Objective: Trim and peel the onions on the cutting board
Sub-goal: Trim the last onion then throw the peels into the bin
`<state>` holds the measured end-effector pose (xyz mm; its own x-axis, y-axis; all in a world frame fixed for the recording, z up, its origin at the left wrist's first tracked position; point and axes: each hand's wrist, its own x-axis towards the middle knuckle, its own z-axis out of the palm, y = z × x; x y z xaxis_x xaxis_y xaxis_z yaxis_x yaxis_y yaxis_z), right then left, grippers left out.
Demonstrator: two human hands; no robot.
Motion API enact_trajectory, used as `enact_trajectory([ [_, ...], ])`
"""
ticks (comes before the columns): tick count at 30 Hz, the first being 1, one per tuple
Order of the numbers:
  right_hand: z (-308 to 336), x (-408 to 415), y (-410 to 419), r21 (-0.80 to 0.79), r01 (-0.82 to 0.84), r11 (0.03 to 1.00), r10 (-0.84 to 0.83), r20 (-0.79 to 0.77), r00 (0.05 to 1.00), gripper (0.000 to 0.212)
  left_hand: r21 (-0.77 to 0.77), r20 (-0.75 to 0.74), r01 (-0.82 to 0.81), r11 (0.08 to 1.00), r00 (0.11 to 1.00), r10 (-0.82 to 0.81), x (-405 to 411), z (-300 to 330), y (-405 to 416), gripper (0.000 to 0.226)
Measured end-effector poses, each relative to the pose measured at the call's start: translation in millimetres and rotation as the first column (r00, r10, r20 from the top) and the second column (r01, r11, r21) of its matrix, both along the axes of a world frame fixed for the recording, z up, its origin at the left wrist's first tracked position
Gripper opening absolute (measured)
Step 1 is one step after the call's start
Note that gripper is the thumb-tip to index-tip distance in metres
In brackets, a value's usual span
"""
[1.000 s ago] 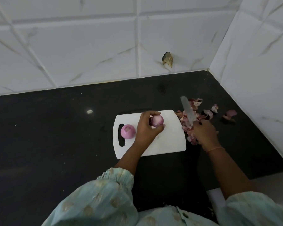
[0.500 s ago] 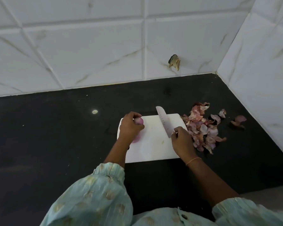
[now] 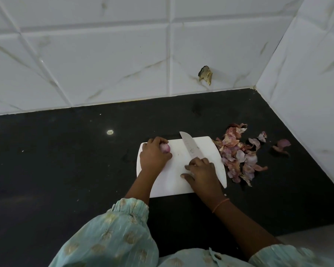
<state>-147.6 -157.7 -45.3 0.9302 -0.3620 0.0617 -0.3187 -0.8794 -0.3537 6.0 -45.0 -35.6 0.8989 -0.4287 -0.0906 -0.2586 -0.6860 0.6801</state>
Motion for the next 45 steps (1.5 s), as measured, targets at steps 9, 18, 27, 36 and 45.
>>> enact_trajectory([
  [9, 14.5, -6.0, -25.0, -0.072, 0.154, 0.985, -0.139, 0.174, 0.975, 0.012, 0.011, 0.033, 0.006, 1.000, 0.999, -0.007, -2.7, 5.6, 1.2, 0.037],
  [18, 46.8, -58.7, -118.9, 0.236, 0.502, 0.832, -0.540, 0.138, 0.830, 0.038, 0.205, 0.102, 0.064, 0.977, 0.991, -0.086, -0.9, 28.0, -10.8, 0.056],
  [27, 46.2, -68.1, -120.6, 0.159, 0.571, 0.806, -0.469, -0.416, 0.779, 0.092, 0.065, 0.016, 0.577, 0.814, 0.815, -0.579, -67.4, 45.1, -125.2, 0.082],
  [36, 5.6, -84.1, -110.7, 0.116, 0.457, 0.882, -0.464, 0.041, 0.885, 0.027, 0.248, 0.022, 0.674, 0.696, 0.714, -0.700, -98.5, 10.9, -179.4, 0.045],
  [45, 20.1, -84.5, -134.9, 0.490, 0.500, 0.714, -0.651, 0.203, 0.731, 0.014, -0.069, 0.038, 0.516, 0.854, 0.857, -0.515, -98.5, 12.9, -178.9, 0.020],
])
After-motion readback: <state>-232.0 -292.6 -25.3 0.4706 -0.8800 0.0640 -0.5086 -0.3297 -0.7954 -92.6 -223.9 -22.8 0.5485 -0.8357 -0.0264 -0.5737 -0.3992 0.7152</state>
